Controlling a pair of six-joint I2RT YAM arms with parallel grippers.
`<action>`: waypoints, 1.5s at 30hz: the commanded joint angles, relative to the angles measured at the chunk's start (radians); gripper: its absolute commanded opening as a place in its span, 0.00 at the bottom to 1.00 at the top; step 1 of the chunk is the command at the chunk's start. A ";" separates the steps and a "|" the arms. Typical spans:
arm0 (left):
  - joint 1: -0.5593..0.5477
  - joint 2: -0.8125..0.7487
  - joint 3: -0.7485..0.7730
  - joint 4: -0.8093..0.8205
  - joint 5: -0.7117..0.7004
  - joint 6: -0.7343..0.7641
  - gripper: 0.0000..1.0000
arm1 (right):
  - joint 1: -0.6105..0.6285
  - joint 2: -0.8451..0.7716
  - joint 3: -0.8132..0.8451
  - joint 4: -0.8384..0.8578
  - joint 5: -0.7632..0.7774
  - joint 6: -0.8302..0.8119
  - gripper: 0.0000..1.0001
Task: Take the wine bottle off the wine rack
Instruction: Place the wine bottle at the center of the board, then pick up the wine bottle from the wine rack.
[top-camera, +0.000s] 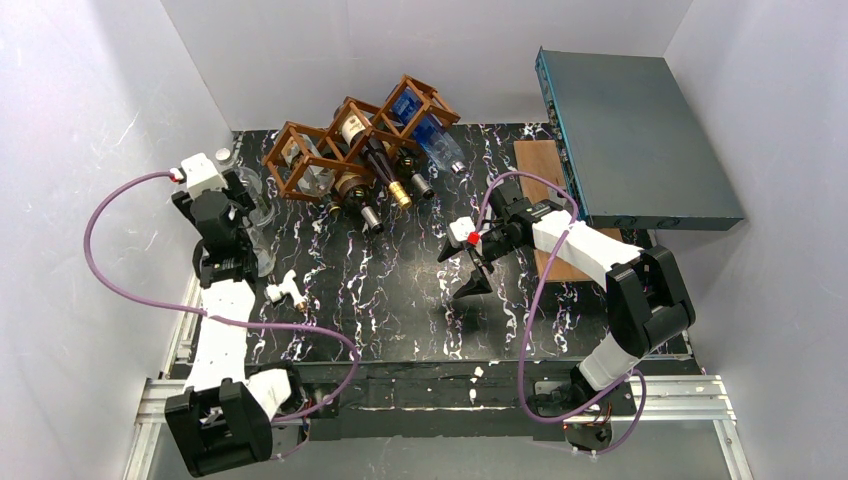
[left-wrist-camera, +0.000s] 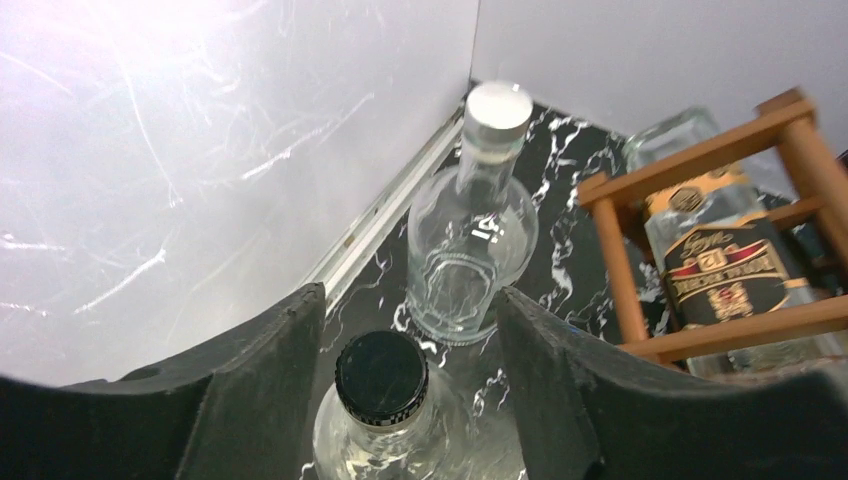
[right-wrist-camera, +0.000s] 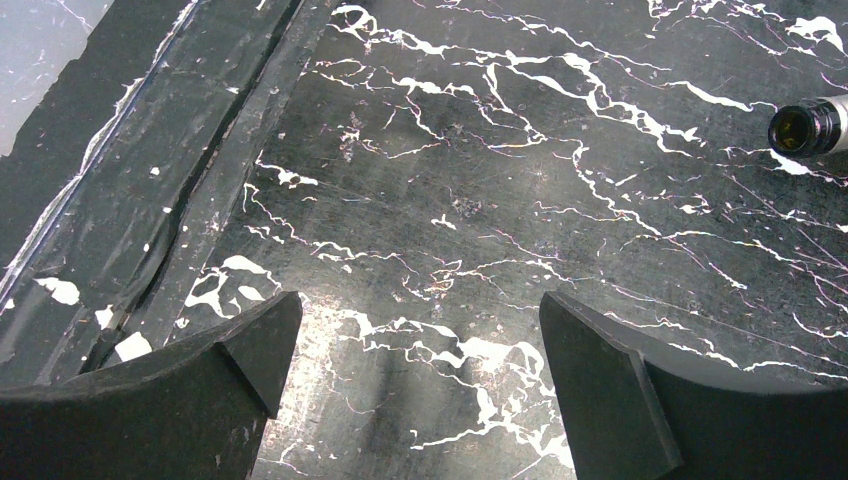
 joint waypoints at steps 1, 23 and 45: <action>0.002 -0.052 0.017 0.078 -0.017 -0.020 0.66 | -0.005 -0.017 0.038 -0.023 -0.023 -0.014 0.99; 0.001 -0.322 0.089 -0.426 0.264 -0.287 0.98 | -0.004 -0.022 0.039 -0.026 -0.027 -0.016 0.99; -0.169 -0.376 0.135 -0.622 0.601 -0.378 0.98 | -0.004 -0.083 0.029 0.013 0.034 0.061 0.98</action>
